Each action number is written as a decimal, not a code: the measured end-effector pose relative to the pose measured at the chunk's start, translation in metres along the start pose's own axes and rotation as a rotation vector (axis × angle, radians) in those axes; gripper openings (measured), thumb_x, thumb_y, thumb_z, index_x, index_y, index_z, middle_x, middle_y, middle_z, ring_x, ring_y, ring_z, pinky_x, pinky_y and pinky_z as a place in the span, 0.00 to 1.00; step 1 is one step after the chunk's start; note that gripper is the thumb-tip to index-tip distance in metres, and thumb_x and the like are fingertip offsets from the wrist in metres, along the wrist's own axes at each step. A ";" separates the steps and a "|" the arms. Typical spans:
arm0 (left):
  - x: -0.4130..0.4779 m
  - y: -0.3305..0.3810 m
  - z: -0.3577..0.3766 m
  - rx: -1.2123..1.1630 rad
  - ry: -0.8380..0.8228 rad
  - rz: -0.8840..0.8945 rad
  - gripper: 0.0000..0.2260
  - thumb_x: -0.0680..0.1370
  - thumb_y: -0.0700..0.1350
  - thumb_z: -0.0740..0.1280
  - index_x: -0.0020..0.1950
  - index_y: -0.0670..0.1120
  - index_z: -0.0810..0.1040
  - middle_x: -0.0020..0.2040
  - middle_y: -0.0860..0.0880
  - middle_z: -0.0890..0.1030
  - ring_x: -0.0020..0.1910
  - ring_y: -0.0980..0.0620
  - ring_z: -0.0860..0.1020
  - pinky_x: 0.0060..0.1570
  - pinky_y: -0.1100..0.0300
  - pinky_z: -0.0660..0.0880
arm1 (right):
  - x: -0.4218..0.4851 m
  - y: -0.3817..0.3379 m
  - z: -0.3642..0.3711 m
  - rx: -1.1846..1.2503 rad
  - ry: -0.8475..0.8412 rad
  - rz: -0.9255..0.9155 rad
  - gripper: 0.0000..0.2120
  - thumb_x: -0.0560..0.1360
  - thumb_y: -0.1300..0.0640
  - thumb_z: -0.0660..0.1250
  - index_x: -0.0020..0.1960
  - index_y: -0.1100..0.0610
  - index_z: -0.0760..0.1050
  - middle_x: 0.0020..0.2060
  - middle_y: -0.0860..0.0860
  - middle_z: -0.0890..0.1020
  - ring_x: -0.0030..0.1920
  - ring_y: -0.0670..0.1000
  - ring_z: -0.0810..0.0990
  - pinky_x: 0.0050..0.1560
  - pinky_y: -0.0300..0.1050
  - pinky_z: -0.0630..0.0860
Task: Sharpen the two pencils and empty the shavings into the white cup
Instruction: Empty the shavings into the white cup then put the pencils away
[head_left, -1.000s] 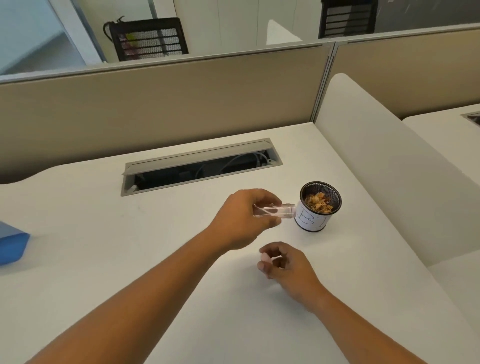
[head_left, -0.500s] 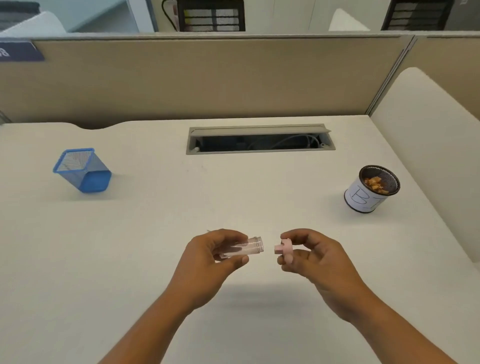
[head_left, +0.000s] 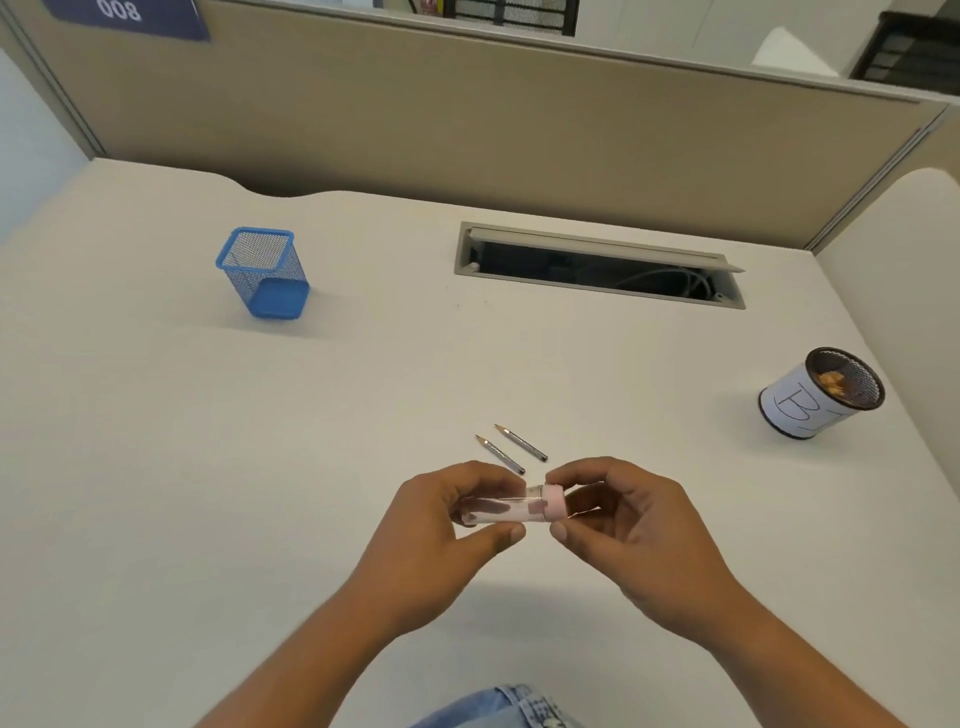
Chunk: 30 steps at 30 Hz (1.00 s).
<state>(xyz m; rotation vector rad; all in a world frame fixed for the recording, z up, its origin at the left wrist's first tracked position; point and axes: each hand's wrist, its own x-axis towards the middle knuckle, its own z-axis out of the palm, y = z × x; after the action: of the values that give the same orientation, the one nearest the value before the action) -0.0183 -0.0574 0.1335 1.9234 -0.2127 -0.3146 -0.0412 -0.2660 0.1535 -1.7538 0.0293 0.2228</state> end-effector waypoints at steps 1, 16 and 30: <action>-0.001 -0.001 -0.001 0.004 -0.007 0.003 0.11 0.72 0.47 0.76 0.52 0.60 0.82 0.49 0.65 0.84 0.50 0.63 0.82 0.52 0.64 0.77 | 0.000 -0.002 0.001 -0.014 0.001 -0.004 0.16 0.71 0.65 0.76 0.52 0.47 0.84 0.45 0.50 0.87 0.41 0.49 0.83 0.43 0.36 0.78; -0.011 0.003 -0.017 -0.067 0.162 0.216 0.16 0.70 0.42 0.78 0.53 0.59 0.83 0.46 0.61 0.85 0.47 0.56 0.83 0.49 0.67 0.76 | 0.003 -0.037 0.010 -0.009 -0.011 -0.029 0.15 0.64 0.55 0.78 0.51 0.51 0.86 0.44 0.52 0.89 0.43 0.50 0.86 0.44 0.37 0.80; -0.012 0.006 -0.016 -0.003 0.244 0.470 0.11 0.69 0.38 0.76 0.51 0.45 0.86 0.52 0.54 0.86 0.51 0.57 0.84 0.50 0.59 0.80 | 0.004 -0.037 0.007 0.048 -0.066 -0.004 0.12 0.61 0.57 0.80 0.43 0.59 0.85 0.40 0.54 0.88 0.35 0.48 0.84 0.40 0.37 0.79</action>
<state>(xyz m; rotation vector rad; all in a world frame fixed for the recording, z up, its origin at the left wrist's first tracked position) -0.0246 -0.0413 0.1461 1.8254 -0.4882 0.2305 -0.0327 -0.2517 0.1878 -1.6976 -0.0168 0.2750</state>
